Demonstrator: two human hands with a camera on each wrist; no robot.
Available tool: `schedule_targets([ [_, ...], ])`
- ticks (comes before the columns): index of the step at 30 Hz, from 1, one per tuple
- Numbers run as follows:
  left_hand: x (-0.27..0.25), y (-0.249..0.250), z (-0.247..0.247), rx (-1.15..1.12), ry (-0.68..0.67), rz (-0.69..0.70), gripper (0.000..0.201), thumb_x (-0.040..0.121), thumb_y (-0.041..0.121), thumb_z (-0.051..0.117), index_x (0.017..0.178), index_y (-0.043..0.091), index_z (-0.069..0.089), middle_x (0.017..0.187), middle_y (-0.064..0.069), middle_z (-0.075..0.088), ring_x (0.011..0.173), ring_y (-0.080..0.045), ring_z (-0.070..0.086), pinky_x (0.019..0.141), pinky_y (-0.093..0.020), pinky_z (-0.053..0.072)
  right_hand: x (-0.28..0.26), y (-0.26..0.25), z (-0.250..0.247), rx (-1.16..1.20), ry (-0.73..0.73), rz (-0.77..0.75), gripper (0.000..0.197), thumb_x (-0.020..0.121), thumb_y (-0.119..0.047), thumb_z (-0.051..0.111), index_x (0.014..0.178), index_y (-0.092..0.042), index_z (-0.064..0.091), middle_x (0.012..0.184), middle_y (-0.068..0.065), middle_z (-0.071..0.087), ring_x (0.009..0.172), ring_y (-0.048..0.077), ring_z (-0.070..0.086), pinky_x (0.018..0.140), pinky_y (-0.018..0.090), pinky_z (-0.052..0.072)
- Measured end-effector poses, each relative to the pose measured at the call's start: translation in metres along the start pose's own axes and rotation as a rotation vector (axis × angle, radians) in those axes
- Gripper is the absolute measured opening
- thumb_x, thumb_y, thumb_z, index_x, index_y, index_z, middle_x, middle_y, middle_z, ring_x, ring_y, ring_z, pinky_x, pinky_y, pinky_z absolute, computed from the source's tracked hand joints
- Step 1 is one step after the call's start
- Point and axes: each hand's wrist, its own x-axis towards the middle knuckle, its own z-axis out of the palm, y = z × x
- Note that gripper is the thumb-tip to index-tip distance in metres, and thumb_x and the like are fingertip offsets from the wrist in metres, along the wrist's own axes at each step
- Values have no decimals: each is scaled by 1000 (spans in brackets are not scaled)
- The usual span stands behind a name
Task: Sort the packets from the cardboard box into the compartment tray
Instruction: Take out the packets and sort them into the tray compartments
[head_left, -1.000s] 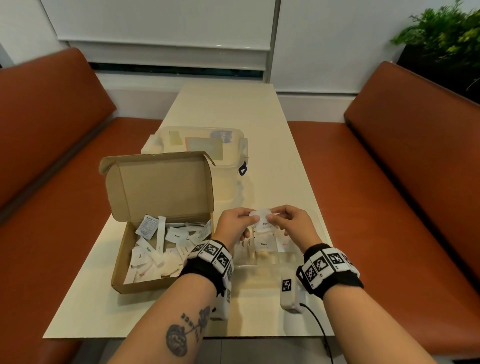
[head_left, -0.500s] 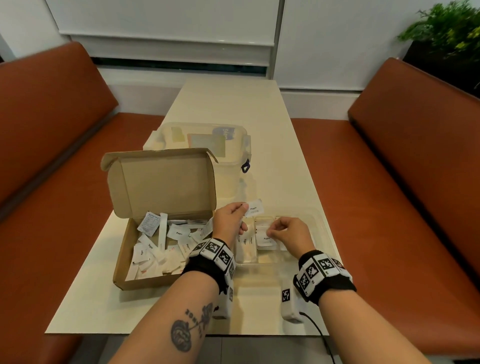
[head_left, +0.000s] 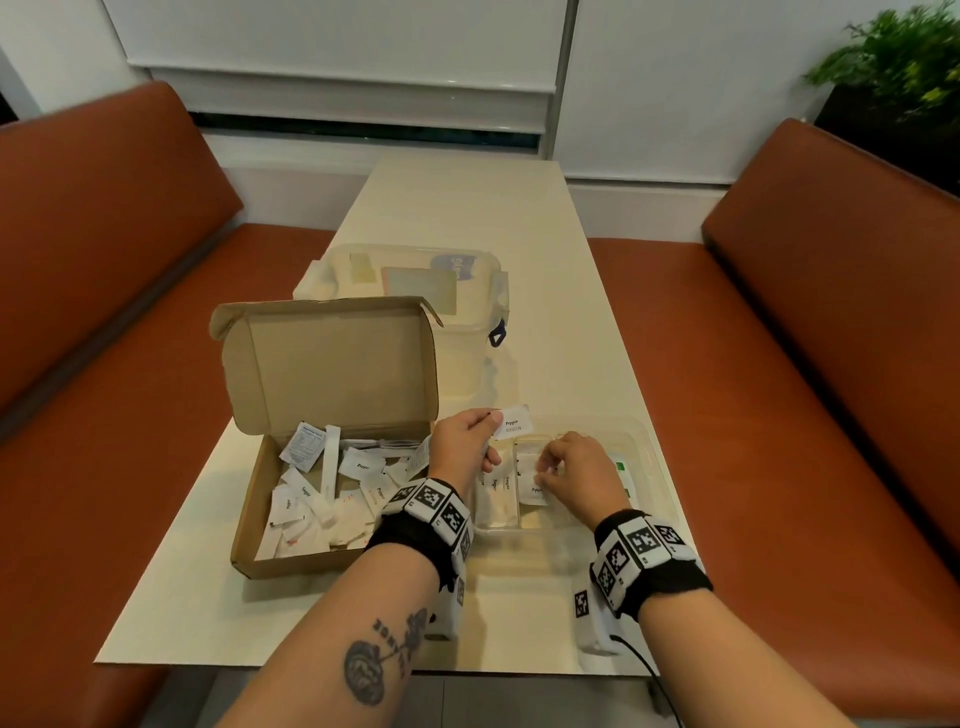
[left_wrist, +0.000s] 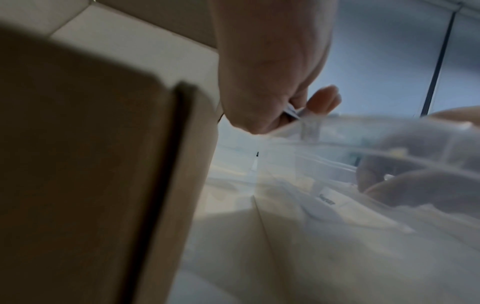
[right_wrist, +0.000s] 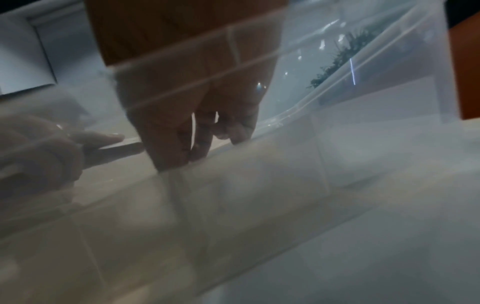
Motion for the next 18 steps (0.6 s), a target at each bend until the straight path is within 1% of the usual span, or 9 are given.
schedule_targets([
  [2,1,0,0,9,-2,4,7,93,22,60,95,19,66,71,-6,63,49,-16,49,48,-24,41,0,0,-1,-43,-37,-47,15,74,-21,75,85,-17,65,92,-3,52,92,12,41,73,23,32],
  [5,2,-2,0,14,-3,3,6,92,22,60,93,21,66,71,-7,63,49,-18,49,49,-26,40,0,-2,0,-147,-89,-107,17,75,-25,75,88,-17,66,97,-2,52,92,12,37,75,24,34],
  [8,3,-3,0,31,-13,2,6,92,22,60,90,23,67,71,-7,64,48,-18,50,48,-26,40,0,-2,4,-189,-109,-111,16,78,-24,73,92,-18,67,100,-1,52,97,16,44,79,27,41],
  [10,3,-3,0,43,-18,4,6,92,23,60,91,23,67,72,-7,64,49,-18,51,48,-26,40,0,-2,6,-185,-106,-97,16,78,-22,72,93,-18,67,101,-1,51,97,17,47,79,27,44],
  [15,3,-3,-1,46,-29,-5,10,92,22,60,98,18,67,71,-8,63,48,-17,50,46,-25,39,2,-1,10,-175,-75,-77,15,78,-19,70,92,-18,66,93,-4,46,91,17,52,71,23,39],
  [18,2,-2,-2,47,-33,-8,9,92,22,60,97,19,67,71,-8,63,47,-17,50,47,-25,39,3,0,11,-158,-81,-69,15,78,-18,71,91,-18,64,91,-5,45,89,17,53,69,22,37],
])
